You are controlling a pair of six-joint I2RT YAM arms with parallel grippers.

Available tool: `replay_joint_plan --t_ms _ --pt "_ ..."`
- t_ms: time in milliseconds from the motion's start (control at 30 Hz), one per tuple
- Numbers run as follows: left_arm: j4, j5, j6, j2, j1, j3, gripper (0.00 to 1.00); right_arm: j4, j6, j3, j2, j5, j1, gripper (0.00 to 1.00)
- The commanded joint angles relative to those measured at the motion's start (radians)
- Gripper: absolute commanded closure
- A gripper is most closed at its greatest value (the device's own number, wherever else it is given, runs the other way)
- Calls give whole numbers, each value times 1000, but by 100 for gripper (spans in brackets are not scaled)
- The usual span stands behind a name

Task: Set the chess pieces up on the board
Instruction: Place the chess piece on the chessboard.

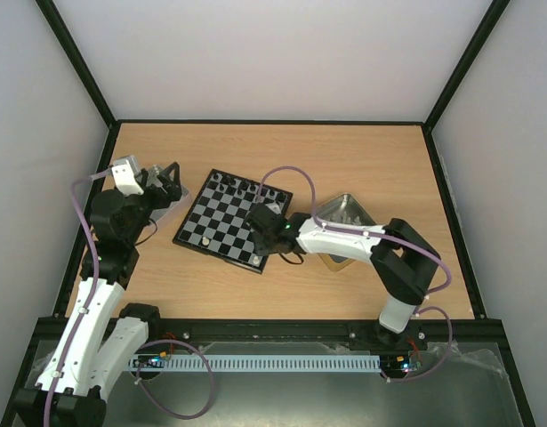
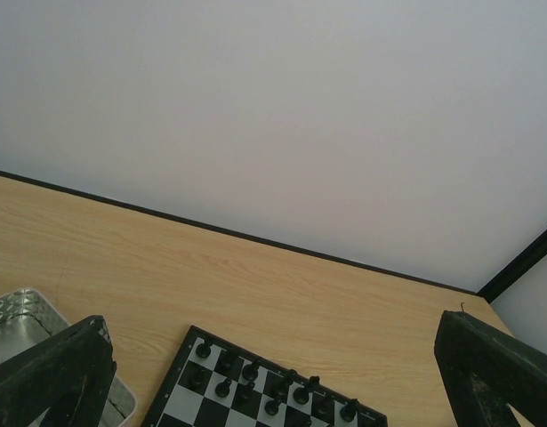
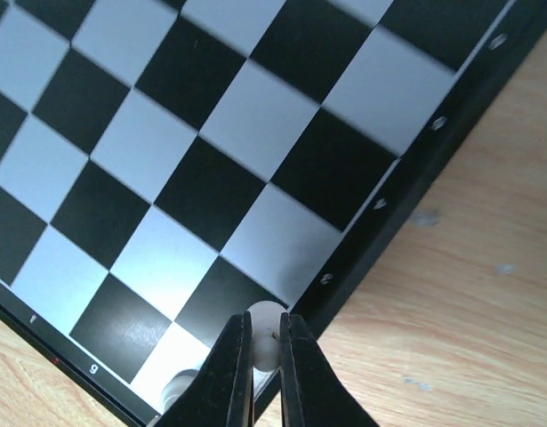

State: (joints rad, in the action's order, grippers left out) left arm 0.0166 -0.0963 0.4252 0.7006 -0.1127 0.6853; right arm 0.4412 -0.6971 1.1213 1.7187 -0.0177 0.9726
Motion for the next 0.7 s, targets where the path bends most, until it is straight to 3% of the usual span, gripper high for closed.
replay_joint_plan --t_ms 0,467,667 --pt "16 0 1 -15 5 -10 0 7 -23 41 42 12 34 94" --pt "16 1 0 -18 5 -12 1 -11 -15 42 101 62 42 91" --pt "17 1 1 -15 5 -10 0 0 -19 61 81 47 42 78"
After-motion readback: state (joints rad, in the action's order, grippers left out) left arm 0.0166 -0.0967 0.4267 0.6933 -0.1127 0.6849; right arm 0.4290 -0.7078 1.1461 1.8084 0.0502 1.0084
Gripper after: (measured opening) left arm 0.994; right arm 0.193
